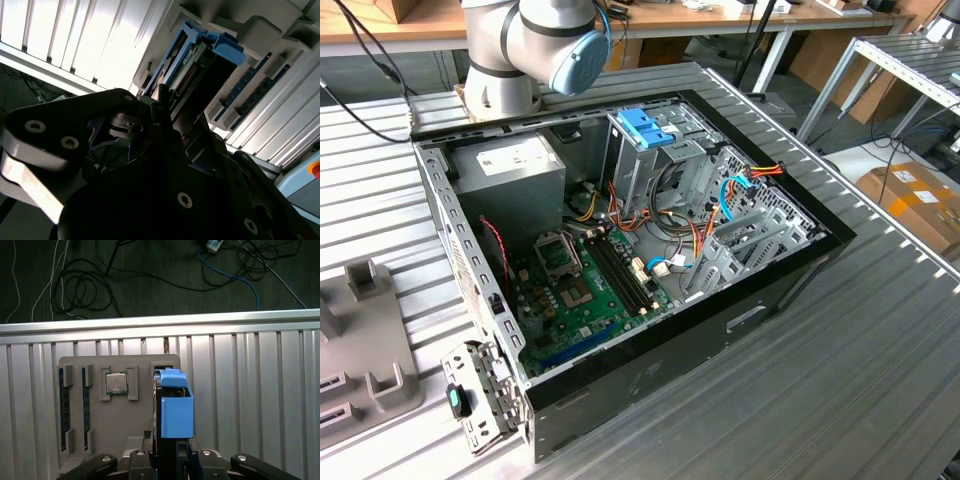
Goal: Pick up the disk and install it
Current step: 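Pick up the disk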
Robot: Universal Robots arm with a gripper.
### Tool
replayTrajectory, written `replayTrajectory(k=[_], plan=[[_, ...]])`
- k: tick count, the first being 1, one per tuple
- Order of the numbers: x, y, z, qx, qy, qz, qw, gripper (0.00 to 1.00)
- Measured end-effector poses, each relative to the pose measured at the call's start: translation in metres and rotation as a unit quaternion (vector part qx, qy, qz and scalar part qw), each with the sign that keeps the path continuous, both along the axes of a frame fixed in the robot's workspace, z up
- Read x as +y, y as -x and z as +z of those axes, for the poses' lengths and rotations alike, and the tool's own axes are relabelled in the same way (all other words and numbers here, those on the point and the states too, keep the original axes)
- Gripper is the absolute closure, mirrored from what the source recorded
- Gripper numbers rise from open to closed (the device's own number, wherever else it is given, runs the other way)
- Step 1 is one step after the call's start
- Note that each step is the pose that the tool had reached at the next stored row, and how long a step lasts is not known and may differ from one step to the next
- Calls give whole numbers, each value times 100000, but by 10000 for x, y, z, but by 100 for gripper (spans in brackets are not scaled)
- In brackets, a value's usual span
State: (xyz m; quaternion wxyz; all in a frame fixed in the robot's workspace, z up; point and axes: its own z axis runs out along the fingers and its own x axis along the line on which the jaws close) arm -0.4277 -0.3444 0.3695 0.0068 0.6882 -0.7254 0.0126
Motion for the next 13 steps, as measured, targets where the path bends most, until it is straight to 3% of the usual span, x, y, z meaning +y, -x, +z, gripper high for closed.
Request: replayTrajectory(k=[13], plan=[[0,0,140,-11,6,0,100000,65]])
